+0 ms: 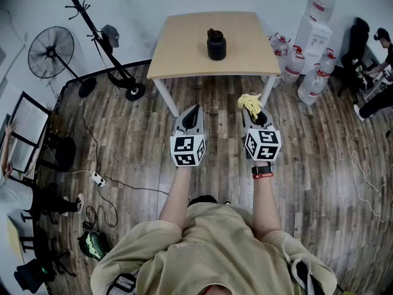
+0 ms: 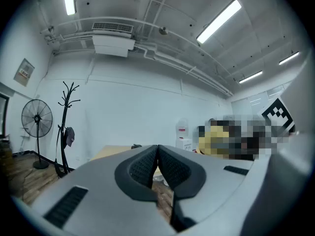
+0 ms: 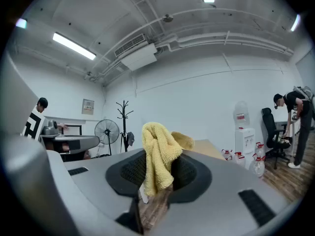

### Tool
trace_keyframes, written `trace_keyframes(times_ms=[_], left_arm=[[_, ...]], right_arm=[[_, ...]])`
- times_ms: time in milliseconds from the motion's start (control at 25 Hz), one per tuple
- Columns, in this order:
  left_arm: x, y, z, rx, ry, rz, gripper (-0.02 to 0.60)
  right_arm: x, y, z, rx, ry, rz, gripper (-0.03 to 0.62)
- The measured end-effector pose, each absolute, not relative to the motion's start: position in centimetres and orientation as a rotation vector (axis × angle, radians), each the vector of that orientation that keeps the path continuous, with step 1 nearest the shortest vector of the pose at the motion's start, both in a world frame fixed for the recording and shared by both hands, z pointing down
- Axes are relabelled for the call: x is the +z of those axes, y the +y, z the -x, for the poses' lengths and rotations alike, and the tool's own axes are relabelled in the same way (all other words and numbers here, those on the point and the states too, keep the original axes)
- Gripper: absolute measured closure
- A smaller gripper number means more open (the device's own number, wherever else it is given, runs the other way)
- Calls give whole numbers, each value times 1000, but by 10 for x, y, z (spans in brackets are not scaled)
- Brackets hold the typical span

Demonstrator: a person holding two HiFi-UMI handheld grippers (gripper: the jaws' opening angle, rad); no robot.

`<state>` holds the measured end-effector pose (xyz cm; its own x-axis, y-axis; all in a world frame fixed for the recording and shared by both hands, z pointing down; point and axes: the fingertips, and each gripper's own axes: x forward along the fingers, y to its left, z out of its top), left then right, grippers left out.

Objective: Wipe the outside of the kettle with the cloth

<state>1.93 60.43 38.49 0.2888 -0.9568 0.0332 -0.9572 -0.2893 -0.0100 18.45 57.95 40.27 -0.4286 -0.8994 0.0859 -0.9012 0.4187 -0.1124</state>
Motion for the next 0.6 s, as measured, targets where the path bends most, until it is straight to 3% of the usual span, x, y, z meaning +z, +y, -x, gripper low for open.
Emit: trace_keyframes(times_ms=[320, 600], left_arm=[[402, 582, -14, 52, -1867, -2491, 557], [429, 479, 11, 42, -1800, -2519, 557]], right_arm=[[417, 551, -176, 249, -2650, -1650, 461], [449, 455, -126, 321, -2648, -1614, 459]])
